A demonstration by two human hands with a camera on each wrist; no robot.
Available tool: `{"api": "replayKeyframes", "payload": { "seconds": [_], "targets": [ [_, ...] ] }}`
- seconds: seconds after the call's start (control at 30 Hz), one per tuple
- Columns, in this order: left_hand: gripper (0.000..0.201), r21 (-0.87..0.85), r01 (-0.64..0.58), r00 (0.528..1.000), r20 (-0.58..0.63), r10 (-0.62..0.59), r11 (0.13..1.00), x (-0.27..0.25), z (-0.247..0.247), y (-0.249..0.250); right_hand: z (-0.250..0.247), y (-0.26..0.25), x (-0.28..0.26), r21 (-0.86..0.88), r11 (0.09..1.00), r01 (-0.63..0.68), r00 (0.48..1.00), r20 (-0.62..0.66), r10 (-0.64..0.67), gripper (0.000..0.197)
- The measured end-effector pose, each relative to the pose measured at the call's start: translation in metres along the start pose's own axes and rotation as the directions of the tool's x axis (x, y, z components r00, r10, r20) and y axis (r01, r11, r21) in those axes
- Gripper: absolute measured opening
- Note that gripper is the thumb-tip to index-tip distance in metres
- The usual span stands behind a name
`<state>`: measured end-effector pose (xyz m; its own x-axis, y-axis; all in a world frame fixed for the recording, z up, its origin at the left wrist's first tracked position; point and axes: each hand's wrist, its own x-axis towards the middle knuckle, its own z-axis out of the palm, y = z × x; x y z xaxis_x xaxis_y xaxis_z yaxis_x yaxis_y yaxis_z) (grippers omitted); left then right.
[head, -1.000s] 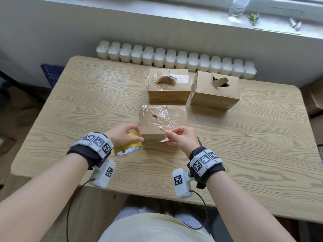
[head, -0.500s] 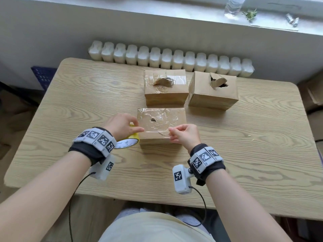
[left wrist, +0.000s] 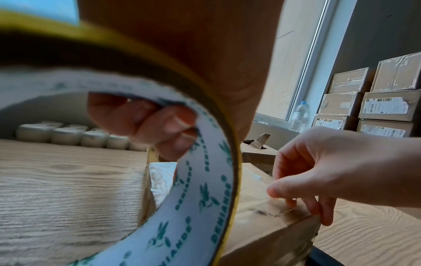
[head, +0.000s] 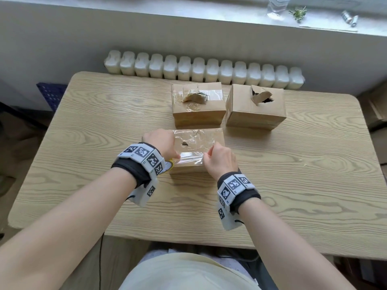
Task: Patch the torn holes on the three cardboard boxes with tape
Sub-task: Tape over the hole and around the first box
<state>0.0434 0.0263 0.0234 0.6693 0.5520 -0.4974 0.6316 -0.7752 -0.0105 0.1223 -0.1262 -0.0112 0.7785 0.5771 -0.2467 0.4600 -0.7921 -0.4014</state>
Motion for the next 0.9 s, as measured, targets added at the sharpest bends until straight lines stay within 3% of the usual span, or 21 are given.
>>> {"api": "replayKeyframes", "payload": {
  "seconds": [0.17,0.23,0.37,0.47,0.5,0.57,0.63,0.7,0.77,0.9],
  "targets": [
    [0.037,0.015,0.006,1.000,-0.005,-0.006,1.000,0.002,0.000,0.005,0.005,-0.002,-0.004,-0.200,0.970,0.139,0.988,-0.034,-0.148,0.020],
    [0.038,-0.004,0.018,1.000,0.003,-0.018,1.000,0.004,0.000,0.005,0.006,0.002,-0.005,-0.244,0.960,0.139,0.986,-0.052,-0.156,0.024],
    [0.040,-0.026,0.037,0.999,0.019,-0.036,0.999,0.005,0.000,0.006,0.008,0.010,-0.005,-0.247,0.965,0.092,0.989,-0.087,-0.116,0.032],
    [0.041,-0.015,0.035,0.999,0.036,-0.035,0.999,0.005,-0.003,0.006,0.004,0.016,-0.004,-0.163,0.986,0.036,0.986,-0.156,-0.062,0.061],
    [0.041,-0.017,0.033,0.999,0.038,-0.032,0.999,0.005,-0.003,0.006,0.002,0.018,-0.003,-0.141,0.989,0.046,0.982,-0.175,-0.071,0.067],
    [0.038,-0.020,0.026,0.999,0.038,-0.025,0.999,0.005,-0.002,0.005,0.005,0.024,-0.006,-0.130,0.971,0.200,0.955,-0.194,-0.223,0.063],
    [0.038,-0.034,0.017,1.000,0.024,-0.016,0.999,0.006,-0.001,0.004,0.013,0.024,-0.011,-0.115,0.905,0.410,0.899,-0.117,-0.422,0.062],
    [0.039,-0.064,0.016,1.000,0.014,-0.016,0.998,0.005,-0.002,0.002,0.023,0.021,-0.017,-0.099,0.839,0.535,0.844,0.094,-0.528,0.068],
    [0.038,-0.125,0.015,0.999,0.041,-0.010,0.992,0.004,-0.004,-0.005,0.033,0.022,-0.020,-0.116,0.817,0.564,0.815,0.239,-0.528,0.073],
    [0.023,-0.479,0.036,0.965,0.246,0.095,0.877,0.003,-0.003,-0.027,0.041,0.021,-0.023,-0.170,0.820,0.546,0.826,0.271,-0.494,0.075]
  ]
}}
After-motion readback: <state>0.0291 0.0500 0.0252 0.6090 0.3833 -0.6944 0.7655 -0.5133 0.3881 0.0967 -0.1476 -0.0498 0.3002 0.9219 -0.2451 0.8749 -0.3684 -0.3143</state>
